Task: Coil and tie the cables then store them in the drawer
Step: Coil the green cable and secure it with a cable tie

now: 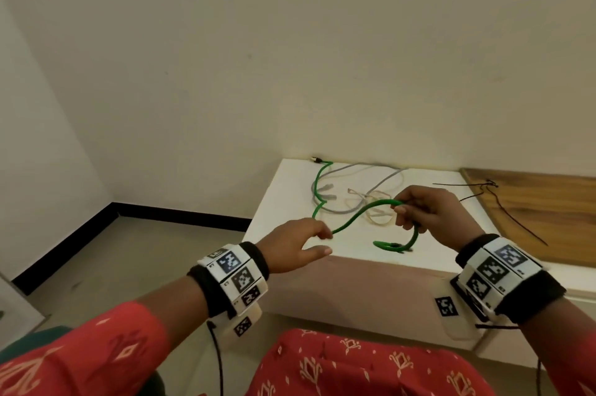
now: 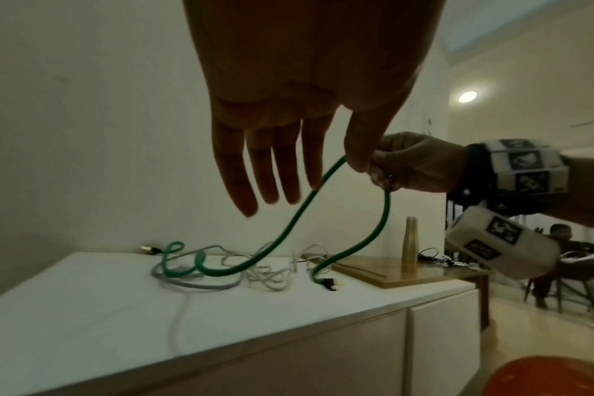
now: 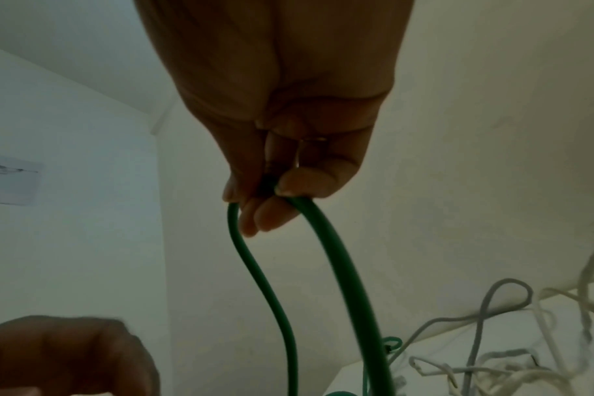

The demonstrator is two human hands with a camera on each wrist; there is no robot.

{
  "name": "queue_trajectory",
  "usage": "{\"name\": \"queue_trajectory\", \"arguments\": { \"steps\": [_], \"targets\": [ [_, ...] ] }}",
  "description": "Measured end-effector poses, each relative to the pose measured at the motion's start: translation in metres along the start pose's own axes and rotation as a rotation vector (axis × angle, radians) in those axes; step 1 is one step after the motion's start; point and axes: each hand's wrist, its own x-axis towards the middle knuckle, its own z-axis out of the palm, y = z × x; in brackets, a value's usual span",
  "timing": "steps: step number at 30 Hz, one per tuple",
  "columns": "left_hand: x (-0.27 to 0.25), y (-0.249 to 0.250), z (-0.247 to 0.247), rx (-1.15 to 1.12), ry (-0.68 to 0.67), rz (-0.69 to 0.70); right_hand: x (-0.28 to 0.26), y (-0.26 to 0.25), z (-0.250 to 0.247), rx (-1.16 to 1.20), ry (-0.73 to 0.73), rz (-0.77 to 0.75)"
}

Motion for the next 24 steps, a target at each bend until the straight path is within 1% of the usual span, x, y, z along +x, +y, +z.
{"name": "queue_trajectory", "arguments": {
  "steps": [1,2,3,4,5,6,7,9,10,14,16,18,20,22,24],
  "targets": [
    [-0.001,-0.002,-0.001,0.003,-0.019,0.003,0.001,0.000,0.003,0.026,0.003,0.005],
    [0.001,-0.001,0.000,0.003,0.000,0.014,0.002,-0.002,0.006,0.053,0.005,0.004],
    [0.003,0.001,0.003,-0.001,0.074,0.029,0.003,-0.004,0.009,0.077,0.002,-0.001],
    [0.006,0.006,0.006,-0.019,0.188,0.034,0.004,-0.007,0.013,0.098,-0.005,-0.009],
    [0.009,0.012,0.010,-0.063,0.301,0.033,0.005,-0.010,0.016,0.117,-0.016,-0.020],
    [0.013,0.018,0.013,-0.125,0.372,0.038,0.005,-0.012,0.019,0.131,-0.029,-0.033],
    [0.017,0.025,0.015,-0.177,0.383,0.054,0.005,-0.015,0.021,0.139,-0.045,-0.050],
    [0.022,0.034,0.019,-0.227,0.327,0.088,0.003,-0.019,0.025,0.155,-0.085,-0.087],
    [0.024,0.035,0.020,-0.230,0.328,0.103,0.001,-0.021,0.027,0.170,-0.106,-0.103],
    [0.017,0.030,0.018,-0.291,0.465,0.121,-0.008,-0.025,0.037,0.269,-0.163,-0.127],
    [0.011,0.023,0.016,-0.377,0.532,0.081,-0.010,-0.019,0.044,0.360,-0.197,-0.090],
    [0.008,0.015,0.012,-0.461,0.608,0.013,-0.010,-0.010,0.051,0.403,-0.245,-0.041],
    [0.007,0.007,0.008,-0.477,0.657,-0.048,-0.012,0.000,0.058,0.388,-0.296,0.000],
    [0.005,0.004,0.003,-0.491,0.678,-0.085,-0.013,0.009,0.063,0.362,-0.333,0.045],
    [0.005,0.003,-0.004,-0.546,0.716,-0.122,-0.013,0.019,0.066,0.307,-0.377,0.069]
  ]
}}
